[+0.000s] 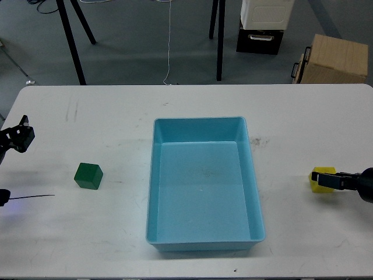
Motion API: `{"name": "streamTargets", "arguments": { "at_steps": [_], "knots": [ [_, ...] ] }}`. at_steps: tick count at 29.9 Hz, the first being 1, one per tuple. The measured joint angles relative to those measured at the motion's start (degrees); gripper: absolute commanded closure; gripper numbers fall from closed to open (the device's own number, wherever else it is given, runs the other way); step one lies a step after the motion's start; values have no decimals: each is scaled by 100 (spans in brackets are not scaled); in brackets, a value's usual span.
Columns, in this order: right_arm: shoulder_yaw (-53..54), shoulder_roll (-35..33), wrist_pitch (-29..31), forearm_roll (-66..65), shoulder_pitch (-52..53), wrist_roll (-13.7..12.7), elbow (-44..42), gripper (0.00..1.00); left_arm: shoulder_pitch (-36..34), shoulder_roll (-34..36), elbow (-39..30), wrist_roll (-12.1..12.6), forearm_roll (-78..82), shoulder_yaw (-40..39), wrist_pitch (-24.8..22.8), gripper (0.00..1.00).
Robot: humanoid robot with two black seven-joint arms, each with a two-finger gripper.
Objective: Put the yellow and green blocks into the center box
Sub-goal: 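Reach the right gripper to the yellow cube and grasp it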
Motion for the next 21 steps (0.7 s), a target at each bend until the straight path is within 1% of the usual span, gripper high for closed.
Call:
{"name": "streamTargets", "arguments": {
  "at_steps": [5, 8, 13, 16, 18, 21],
  "knots": [
    [-1, 35, -16, 0, 1, 7, -8, 3, 0, -1, 7, 0, 14, 8, -2, 0],
    [-2, 37, -30, 7, 2, 8, -9, 6, -1, -1, 8, 0, 16, 8, -3, 0],
    [-1, 37, -37, 12, 34, 14, -4, 14, -1, -1, 9, 6, 16, 9, -3, 0],
    [6, 40, -41, 15, 73, 18, 5, 26, -1, -1, 15, 8, 16, 9, 0, 0],
    [6, 43, -41, 15, 77, 23, 19, 29, -1, -1, 15, 8, 16, 9, 4, 0],
    [2, 45, -41, 8, 79, 25, 23, 29, -1, -1, 16, 8, 16, 9, 4, 0]
  ]
}}
